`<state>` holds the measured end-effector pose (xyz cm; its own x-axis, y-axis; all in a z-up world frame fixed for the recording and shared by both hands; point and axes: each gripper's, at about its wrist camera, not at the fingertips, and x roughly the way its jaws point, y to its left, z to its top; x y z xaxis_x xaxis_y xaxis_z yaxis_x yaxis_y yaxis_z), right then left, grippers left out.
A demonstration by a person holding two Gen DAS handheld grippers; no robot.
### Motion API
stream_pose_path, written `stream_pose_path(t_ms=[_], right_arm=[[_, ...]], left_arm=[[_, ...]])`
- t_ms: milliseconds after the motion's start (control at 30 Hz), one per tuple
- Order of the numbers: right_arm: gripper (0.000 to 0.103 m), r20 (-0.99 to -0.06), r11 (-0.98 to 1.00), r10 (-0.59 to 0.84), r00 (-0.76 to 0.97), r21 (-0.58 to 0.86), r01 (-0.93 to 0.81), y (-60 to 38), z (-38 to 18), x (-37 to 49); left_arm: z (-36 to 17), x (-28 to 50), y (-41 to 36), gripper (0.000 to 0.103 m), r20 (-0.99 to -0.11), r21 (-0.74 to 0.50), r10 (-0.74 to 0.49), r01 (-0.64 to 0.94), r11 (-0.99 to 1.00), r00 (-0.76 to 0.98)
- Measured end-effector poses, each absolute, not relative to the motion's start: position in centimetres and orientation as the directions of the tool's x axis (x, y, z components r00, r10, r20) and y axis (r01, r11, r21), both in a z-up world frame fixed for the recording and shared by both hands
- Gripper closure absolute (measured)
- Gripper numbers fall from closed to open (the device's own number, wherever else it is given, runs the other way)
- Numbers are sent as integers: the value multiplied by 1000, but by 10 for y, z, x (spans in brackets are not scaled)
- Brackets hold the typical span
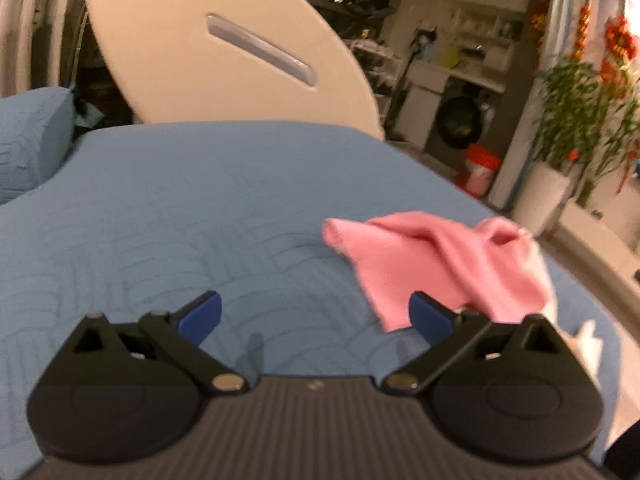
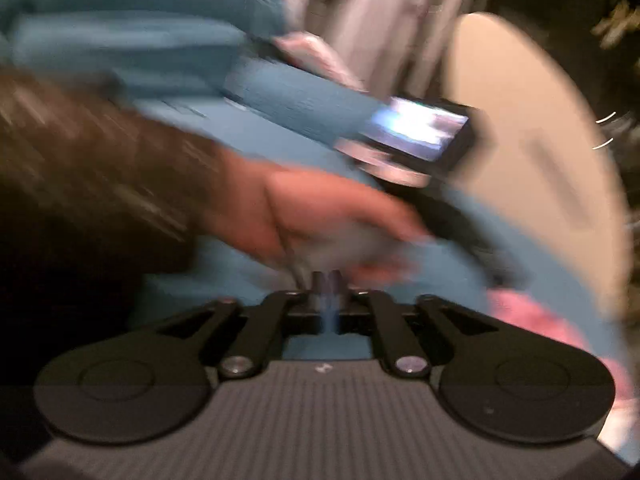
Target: Fold clothes
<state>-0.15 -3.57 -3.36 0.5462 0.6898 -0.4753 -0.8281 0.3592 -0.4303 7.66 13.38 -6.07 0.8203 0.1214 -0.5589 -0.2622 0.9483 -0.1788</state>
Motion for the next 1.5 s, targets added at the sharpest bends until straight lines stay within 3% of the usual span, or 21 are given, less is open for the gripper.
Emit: stream_pose_path(t_ms=[33,67,133,167,233,333,367,400,433,533,633,767,833,967,1033,1100,1167,1333,1500], right_arm=[[22,-456,449,602,655,-486,-750,-41,-41,18],[17,-444,533,527,724,-491,-689,-49,-45,39],[17,-459,754,280,843,-439,-489,-79,-51,100],[17,-511,824,219,831,-360,-438,-93,-53,121],[17,-635,907,209,743,-158,-390,-117,-59,154],[18,-727,925,374,576,245,-291,-149,-75,191],[22,-728,914,406,553,321,-248,-157,-78,196],[63,-729,902,429,534,382,-202,-164,-80,201],[89,-734,902,428,527,383,-198,-164,-81,201],[91,-705,889,454,545,313,-335,-151,-61,183],[91,-602,771,568,561,152,-618,-112,-31,127],[91,-544,524,738,400,88,-847,-73,-25,39],[89,-580,376,770,267,74,-924,-46,-42,-8],[79,-726,272,657,204,-24,-962,-24,-76,-36],[71,-716,271,666,208,-28,-962,-31,-68,-35],[35,-671,293,705,229,-19,-956,-46,-50,-27],[24,-619,321,735,278,-44,-946,-66,-34,-17],[21,-543,414,715,440,-178,-892,-110,-16,17],[21,-677,229,553,485,-436,-870,-113,-54,57]], left_arm=[[-59,76,137,2,-553,-199,116,-266,943,825],[-58,75,137,2,-548,-216,110,-267,939,829],[-57,75,136,2,-539,-255,79,-252,934,838],[-56,76,137,2,-537,-264,68,-244,933,841],[-56,78,136,2,-535,-266,40,-214,940,844],[-55,74,122,2,-520,-239,-19,-124,963,854],[-54,73,119,2,-512,-227,-24,-108,968,859],[-52,71,114,2,-495,-211,-43,-72,975,868],[-51,69,109,2,-482,-205,-70,-35,978,873],[-51,65,103,2,-466,-252,-156,38,967,871],[-51,63,99,2,-465,-262,-148,24,965,873],[-56,67,104,2,-503,-296,-134,-24,955,854],[-61,69,107,2,-535,-334,-144,-51,941,832],[-67,79,109,2,-590,-329,-142,-76,941,794],[-66,82,107,2,-595,-290,-110,-85,953,796],[-65,86,110,2,-588,-277,-89,-98,956,804],[-64,86,113,2,-586,-291,-87,-108,951,806],[-60,79,122,1,-571,-314,-95,-110,943,815],[-52,72,125,0,-494,-402,-198,-21,915,847]])
